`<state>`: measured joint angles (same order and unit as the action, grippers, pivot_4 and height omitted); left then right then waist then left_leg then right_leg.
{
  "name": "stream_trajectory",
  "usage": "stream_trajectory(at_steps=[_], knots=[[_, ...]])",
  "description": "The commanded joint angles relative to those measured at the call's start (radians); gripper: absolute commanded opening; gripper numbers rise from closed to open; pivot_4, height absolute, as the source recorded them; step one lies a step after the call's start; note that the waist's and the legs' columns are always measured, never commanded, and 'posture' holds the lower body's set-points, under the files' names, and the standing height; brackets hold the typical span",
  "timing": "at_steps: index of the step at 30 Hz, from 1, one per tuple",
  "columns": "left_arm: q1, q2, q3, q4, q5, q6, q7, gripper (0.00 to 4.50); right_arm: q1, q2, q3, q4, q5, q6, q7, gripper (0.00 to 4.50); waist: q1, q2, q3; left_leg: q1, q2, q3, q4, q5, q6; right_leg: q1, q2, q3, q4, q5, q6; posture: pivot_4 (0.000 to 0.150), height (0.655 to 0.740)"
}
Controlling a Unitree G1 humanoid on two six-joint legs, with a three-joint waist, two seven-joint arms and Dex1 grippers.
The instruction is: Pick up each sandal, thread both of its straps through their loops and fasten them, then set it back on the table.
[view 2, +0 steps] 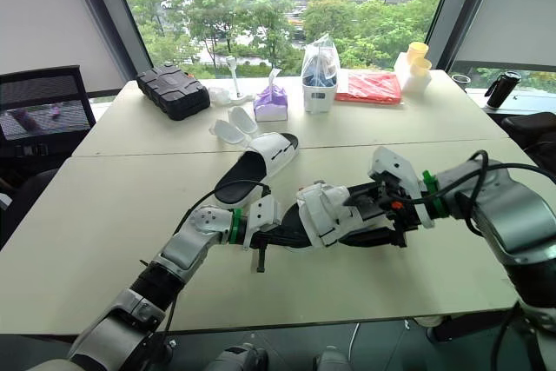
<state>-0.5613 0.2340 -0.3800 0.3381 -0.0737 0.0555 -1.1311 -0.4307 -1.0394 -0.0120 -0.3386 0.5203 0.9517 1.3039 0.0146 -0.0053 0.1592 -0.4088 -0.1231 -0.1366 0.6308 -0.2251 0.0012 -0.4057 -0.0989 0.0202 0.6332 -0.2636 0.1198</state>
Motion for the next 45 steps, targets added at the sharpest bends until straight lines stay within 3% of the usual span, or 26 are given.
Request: stream_trajectory(at_steps=[1,4,9,28,45], knots=[[0.015,0.004,-0.030,0.028,0.022,0.007,-0.009,0.00,0.103,-0.008,-0.093,-0.058,0.069,0.046,-0.035,4.36,0.000,0.000,0.000,0.000,0.000,0.000,0.000,0.000,0.000,0.000,0.000,0.000,0.000,0.000,0.000,0.150,0.7400],[0.013,0.000,-0.033,0.035,0.021,0.003,-0.016,0.00,0.223,0.031,-0.111,-0.041,0.077,0.030,-0.079,4.36,0.005,-0.001,0.000,0.000,0.000,-0.001,0.000,0.000,0.000,0.001,0.000,-0.001,-0.001,0.000,0.000,0.150,0.7400],[0.010,0.000,-0.034,0.037,0.023,0.001,-0.023,0.00,0.260,0.086,-0.065,-0.008,0.061,-0.017,-0.133,4.36,-0.001,0.000,0.000,0.000,0.000,0.000,0.001,0.000,0.001,0.001,0.000,0.000,-0.001,0.000,0.000,0.150,0.7400],[-0.005,-0.001,-0.035,0.054,0.028,-0.007,-0.031,0.00,0.117,0.135,0.062,0.098,0.035,-0.102,-0.154,4.36,0.000,0.000,0.000,0.000,0.000,0.000,0.000,0.000,0.001,0.001,0.001,0.000,-0.001,0.000,0.000,0.150,0.7400],[-0.004,-0.001,-0.035,0.054,0.028,-0.009,-0.029,0.00,0.086,0.137,0.180,0.108,0.008,-0.133,-0.075,4.36,0.000,0.000,0.000,0.000,0.000,0.000,0.000,0.000,0.001,0.001,0.001,-0.001,-0.001,0.000,0.000,0.150,0.7400]])
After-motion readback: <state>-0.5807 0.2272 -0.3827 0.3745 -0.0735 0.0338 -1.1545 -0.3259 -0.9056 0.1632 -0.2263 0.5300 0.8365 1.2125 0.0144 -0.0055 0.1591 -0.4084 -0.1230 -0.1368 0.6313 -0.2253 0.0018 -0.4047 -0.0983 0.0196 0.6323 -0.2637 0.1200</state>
